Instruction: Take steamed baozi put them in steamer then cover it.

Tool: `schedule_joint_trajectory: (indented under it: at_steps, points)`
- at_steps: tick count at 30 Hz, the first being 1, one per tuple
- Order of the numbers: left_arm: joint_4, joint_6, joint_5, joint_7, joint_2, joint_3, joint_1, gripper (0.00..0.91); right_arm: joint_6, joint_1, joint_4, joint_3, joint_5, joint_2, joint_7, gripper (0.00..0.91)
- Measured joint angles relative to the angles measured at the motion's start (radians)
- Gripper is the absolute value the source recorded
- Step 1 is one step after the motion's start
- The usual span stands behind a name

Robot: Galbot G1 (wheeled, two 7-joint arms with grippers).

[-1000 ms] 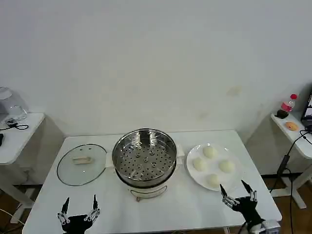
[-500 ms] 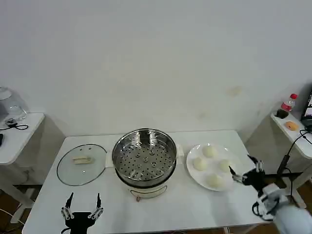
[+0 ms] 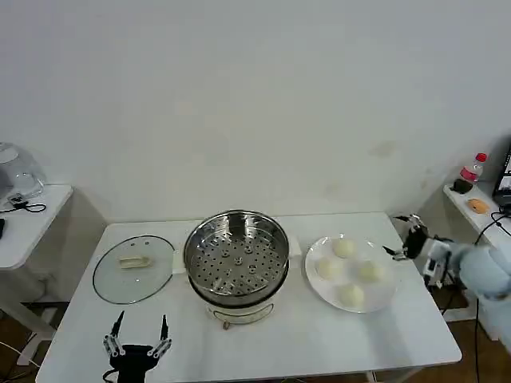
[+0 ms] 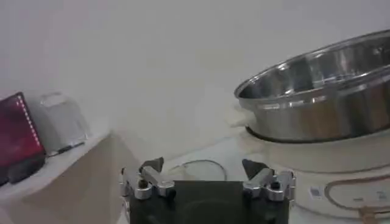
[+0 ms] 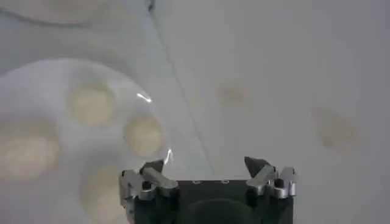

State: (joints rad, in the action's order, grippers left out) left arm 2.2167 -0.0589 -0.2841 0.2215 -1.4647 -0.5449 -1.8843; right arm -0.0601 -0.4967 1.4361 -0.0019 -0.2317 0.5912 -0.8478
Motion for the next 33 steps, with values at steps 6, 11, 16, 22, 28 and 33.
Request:
schedule_joint_trajectory:
  at_steps: [6, 11, 16, 22, 28, 33]
  points:
    - [0.01, -0.001, 0.005, 0.002, 0.005, -0.013, 0.011, 0.907, 0.058, 0.238, -0.143, -0.239, -0.029, 0.048, -0.135, 0.907]
    - [0.014, -0.002, 0.009, 0.0, 0.006, -0.024, 0.022, 0.907, 0.089, 0.351, -0.266, -0.377, -0.058, 0.109, -0.199, 0.907]
    - [0.013, -0.003, 0.014, -0.004, 0.007, -0.033, 0.029, 0.907, 0.109, 0.413, -0.379, -0.46, -0.073, 0.174, -0.228, 0.907]
    - [0.014, -0.002, 0.023, -0.004, 0.009, -0.048, 0.027, 0.907, 0.126, 0.455, -0.505, -0.506, -0.1, 0.259, -0.235, 0.907]
    - [0.016, 0.001, 0.028, -0.003, 0.009, -0.061, 0.026, 0.907, 0.145, 0.475, -0.618, -0.521, -0.136, 0.352, -0.221, 0.907]
    - [0.018, 0.002, 0.029, -0.003, 0.008, -0.068, 0.026, 0.907, 0.157, 0.486, -0.705, -0.526, -0.171, 0.426, -0.214, 0.907]
